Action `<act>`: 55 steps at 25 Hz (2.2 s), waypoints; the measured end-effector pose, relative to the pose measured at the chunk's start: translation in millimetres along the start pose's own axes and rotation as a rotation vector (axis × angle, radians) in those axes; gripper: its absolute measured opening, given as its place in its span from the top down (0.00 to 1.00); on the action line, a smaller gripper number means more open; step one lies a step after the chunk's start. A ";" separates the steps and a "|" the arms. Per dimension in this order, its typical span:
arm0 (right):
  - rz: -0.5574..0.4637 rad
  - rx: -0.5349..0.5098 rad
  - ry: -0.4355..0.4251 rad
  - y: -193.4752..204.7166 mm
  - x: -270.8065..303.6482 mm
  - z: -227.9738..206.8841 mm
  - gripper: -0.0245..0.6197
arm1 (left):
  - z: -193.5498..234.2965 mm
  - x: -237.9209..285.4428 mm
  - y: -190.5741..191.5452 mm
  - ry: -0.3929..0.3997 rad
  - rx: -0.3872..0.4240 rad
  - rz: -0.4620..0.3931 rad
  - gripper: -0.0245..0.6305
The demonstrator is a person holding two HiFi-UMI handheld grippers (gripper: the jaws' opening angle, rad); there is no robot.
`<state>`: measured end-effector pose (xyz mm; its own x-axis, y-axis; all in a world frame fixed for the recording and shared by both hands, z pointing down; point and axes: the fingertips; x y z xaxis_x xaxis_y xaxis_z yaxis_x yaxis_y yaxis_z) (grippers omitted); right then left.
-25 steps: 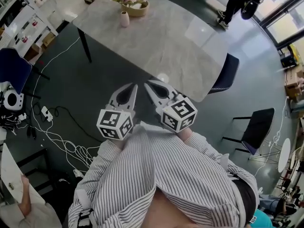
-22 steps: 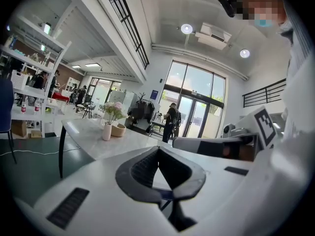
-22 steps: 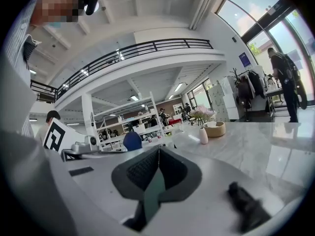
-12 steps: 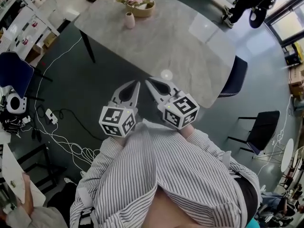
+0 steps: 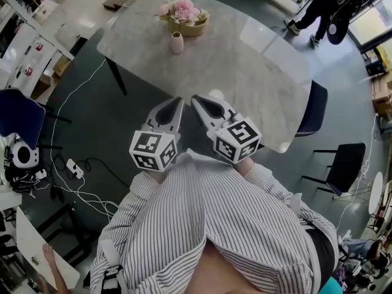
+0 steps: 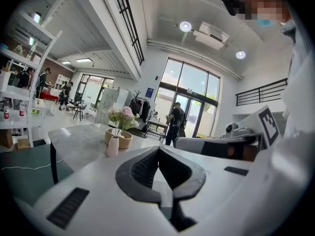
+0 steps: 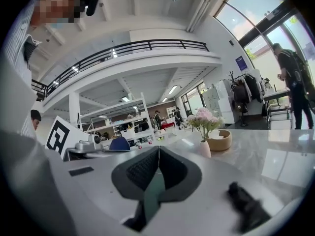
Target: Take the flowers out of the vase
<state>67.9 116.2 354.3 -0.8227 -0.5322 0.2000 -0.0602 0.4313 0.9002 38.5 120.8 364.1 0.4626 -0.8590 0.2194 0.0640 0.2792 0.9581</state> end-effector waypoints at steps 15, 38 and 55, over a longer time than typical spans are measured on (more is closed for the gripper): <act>-0.008 0.049 0.100 -13.0 90.9 -12.0 0.94 | 94.0 19.9 -5.8 0.092 -0.036 0.034 0.94; 0.063 0.131 0.102 -15.5 164.8 -64.3 0.94 | 156.8 82.7 -6.9 0.099 -0.076 0.091 0.94; 0.039 0.182 0.106 -63.1 201.2 -153.7 0.94 | 181.4 177.0 -40.2 0.129 -0.048 0.109 0.94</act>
<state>-6.9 -130.1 397.2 -0.7628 -0.5822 0.2814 -0.1387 0.5723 0.8082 -42.6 -120.3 397.9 0.5785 -0.7611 0.2933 0.0483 0.3909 0.9192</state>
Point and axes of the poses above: the fingertips, and each gripper's own axes: x forward along the fingers, z to its left, y out of its underside, and after that the axes turned 7 degrees about x, right-handed
